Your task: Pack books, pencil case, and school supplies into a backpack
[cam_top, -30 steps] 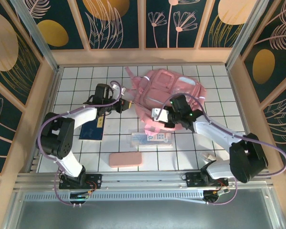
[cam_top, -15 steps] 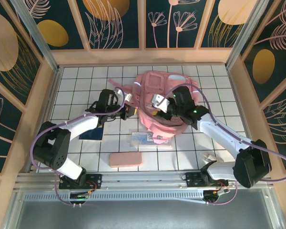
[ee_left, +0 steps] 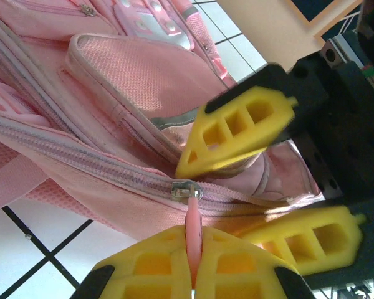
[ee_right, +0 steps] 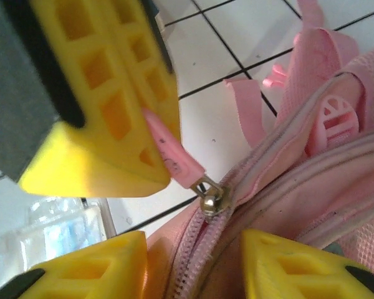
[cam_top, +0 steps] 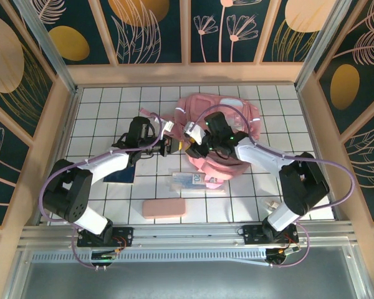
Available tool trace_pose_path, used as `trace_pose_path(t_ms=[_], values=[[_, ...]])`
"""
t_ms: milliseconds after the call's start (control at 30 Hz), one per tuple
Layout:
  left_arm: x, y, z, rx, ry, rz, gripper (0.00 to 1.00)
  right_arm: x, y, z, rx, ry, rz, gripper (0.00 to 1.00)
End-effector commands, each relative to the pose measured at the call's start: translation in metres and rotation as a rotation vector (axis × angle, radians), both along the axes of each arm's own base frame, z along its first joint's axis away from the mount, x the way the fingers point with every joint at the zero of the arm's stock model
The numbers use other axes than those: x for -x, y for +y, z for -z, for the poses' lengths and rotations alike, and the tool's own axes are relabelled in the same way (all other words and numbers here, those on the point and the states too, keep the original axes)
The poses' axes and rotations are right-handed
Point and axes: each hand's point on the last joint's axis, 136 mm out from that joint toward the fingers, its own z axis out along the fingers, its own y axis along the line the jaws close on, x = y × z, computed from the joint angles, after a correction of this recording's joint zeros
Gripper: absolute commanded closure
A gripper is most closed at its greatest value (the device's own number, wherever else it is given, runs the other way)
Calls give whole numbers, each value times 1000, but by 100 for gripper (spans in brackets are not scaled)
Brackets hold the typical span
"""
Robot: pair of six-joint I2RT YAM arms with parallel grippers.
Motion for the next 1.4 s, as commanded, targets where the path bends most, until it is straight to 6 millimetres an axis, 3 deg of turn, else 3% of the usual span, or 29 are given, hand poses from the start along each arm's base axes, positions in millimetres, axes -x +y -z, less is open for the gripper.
trace_pose_path(t_ms=[0,67,300,500,600,767,800,867,967,1000,1067,1133,1233,1300,1367], values=[[-11,-6,-24,58,-104,30,100,7,-5,15,81,58,-31,87],[-20,1,-21,41,-103,-12,100,9,-8,14,105,38,-65,100],[-67,67,-2,-53,-102,-280,100,20,-26,-6,235,-142,-256,100],[-88,93,30,-174,-85,-388,100,33,-21,-34,250,-335,-435,100],[-102,107,49,-166,-24,-462,100,28,-31,-36,337,-410,-450,100],[-112,113,44,-143,-47,-504,100,21,-55,-37,447,-534,-422,100],[-113,115,57,-172,-25,-508,100,18,-60,-37,460,-555,-406,100],[-114,118,65,-211,-14,-512,100,13,-69,-39,472,-586,-375,100],[-109,117,60,-209,-32,-493,100,9,-74,-42,449,-603,-341,100],[-105,116,61,-206,-32,-477,100,9,-71,-43,434,-609,-339,100],[-96,111,40,-168,-82,-444,95,7,-62,-47,391,-620,-324,100],[-88,109,30,-153,-94,-423,70,5,-42,-50,309,-600,-301,100],[-81,109,19,-149,-69,-408,59,3,0,-45,205,-526,-291,99],[-77,106,7,-135,-67,-385,56,0,23,-32,177,-488,-292,84],[-73,106,-6,-138,-90,-372,55,-5,34,-20,187,-477,-296,70]])
